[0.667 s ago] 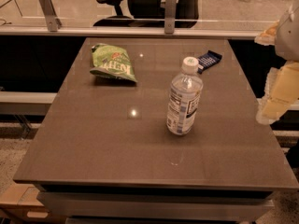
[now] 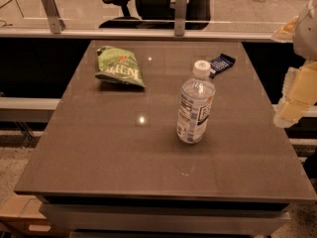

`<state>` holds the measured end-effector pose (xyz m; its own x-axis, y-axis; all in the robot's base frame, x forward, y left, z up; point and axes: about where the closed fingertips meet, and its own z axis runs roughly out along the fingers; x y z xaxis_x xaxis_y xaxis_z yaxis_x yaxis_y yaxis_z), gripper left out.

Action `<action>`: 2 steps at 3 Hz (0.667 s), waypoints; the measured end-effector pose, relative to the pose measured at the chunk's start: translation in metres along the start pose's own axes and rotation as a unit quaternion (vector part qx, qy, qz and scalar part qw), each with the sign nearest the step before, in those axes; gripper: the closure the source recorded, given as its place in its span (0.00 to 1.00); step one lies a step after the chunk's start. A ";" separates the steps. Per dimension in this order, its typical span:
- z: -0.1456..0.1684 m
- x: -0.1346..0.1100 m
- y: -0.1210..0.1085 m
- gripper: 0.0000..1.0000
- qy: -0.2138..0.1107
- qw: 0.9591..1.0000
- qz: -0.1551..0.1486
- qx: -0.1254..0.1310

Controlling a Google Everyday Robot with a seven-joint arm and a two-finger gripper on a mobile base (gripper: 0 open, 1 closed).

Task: Pick rxbar blueberry

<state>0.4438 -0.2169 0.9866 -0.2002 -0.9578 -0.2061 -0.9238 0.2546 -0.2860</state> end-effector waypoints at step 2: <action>-0.001 -0.003 -0.048 0.00 0.016 0.998 -0.056 0.036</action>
Offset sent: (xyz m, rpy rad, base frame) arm 0.0732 -0.0165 0.0252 -0.1506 -0.1333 0.2033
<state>0.4885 -0.2267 1.0022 -0.1089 -0.9844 -0.1385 -0.9151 0.1537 -0.3729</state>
